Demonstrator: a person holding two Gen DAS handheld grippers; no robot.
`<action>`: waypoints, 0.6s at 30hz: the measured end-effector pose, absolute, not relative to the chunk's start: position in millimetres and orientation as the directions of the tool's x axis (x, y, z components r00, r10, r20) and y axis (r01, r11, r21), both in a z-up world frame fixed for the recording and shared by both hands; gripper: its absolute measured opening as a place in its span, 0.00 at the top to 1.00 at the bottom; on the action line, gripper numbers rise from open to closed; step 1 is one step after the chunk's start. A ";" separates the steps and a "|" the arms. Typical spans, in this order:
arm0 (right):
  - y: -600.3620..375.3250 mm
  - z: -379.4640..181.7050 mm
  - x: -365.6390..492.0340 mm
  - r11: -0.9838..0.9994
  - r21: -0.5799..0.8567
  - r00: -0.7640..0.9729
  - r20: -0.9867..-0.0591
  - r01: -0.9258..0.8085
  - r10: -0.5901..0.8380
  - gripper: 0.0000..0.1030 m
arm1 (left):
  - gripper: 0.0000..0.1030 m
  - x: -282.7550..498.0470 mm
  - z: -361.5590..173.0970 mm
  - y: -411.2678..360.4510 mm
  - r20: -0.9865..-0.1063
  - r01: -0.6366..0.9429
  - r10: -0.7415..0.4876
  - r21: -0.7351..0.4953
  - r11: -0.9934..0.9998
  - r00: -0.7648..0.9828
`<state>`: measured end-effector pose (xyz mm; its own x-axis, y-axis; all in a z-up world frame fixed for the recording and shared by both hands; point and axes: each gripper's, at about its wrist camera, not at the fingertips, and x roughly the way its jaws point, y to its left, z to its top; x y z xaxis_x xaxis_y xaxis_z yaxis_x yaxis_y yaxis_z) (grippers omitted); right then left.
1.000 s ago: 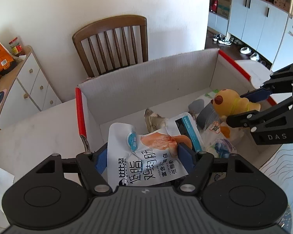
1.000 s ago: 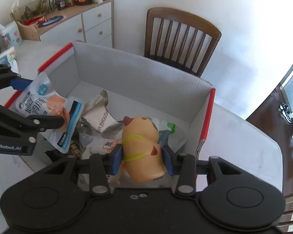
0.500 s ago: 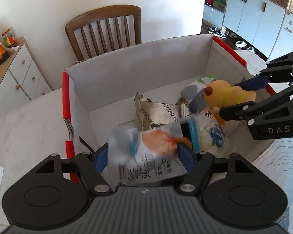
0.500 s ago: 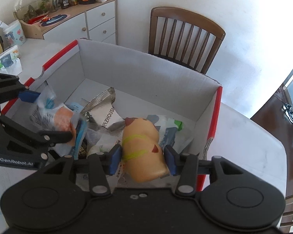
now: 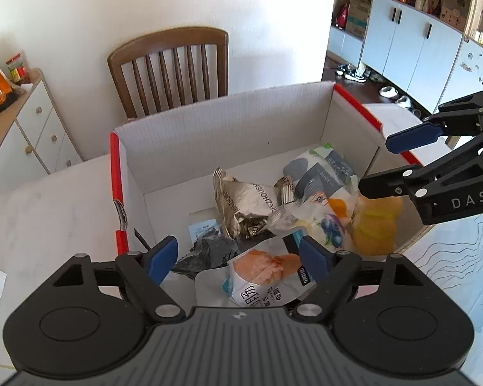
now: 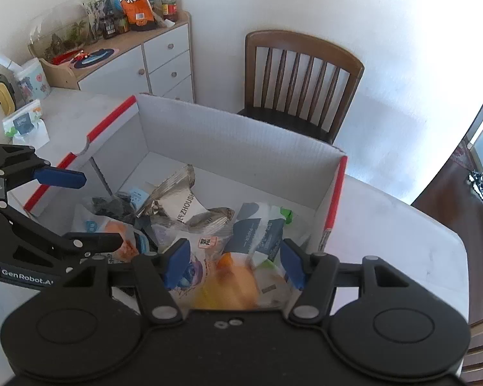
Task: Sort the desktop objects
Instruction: 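Open both tools to drop the bun and chicken pouch into the box, then withdraw both open tools from the box back over the table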
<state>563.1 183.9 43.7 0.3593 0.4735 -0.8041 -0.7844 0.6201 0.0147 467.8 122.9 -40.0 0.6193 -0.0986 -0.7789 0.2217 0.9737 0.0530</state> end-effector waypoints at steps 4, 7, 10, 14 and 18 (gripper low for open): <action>176.6 53.3 556.6 0.620 0.022 0.361 -0.796 -0.784 0.486 0.40 | 0.20 460.7 -29.1 122.4 -0.766 0.229 -0.114 0.045 0.972 0.633; 170.4 61.8 549.5 0.618 0.029 0.362 -0.789 -0.785 0.497 0.40 | 0.20 451.7 -20.4 121.7 -0.754 0.240 -0.128 0.041 0.970 0.644; 165.8 69.7 540.8 0.612 0.027 0.365 -0.783 -0.790 0.505 0.40 | 0.20 441.8 -13.1 121.3 -0.746 0.251 -0.143 0.034 0.967 0.651; 159.1 78.4 528.0 0.606 0.021 0.368 -0.777 -0.795 0.511 0.40 | 0.20 426.7 -4.1 119.6 -0.734 0.273 -0.161 0.034 0.961 0.660; 151.5 85.6 514.7 0.602 0.018 0.369 -0.775 -0.799 0.513 0.40 | 0.20 410.7 3.5 120.1 -0.722 0.287 -0.185 0.020 0.958 0.667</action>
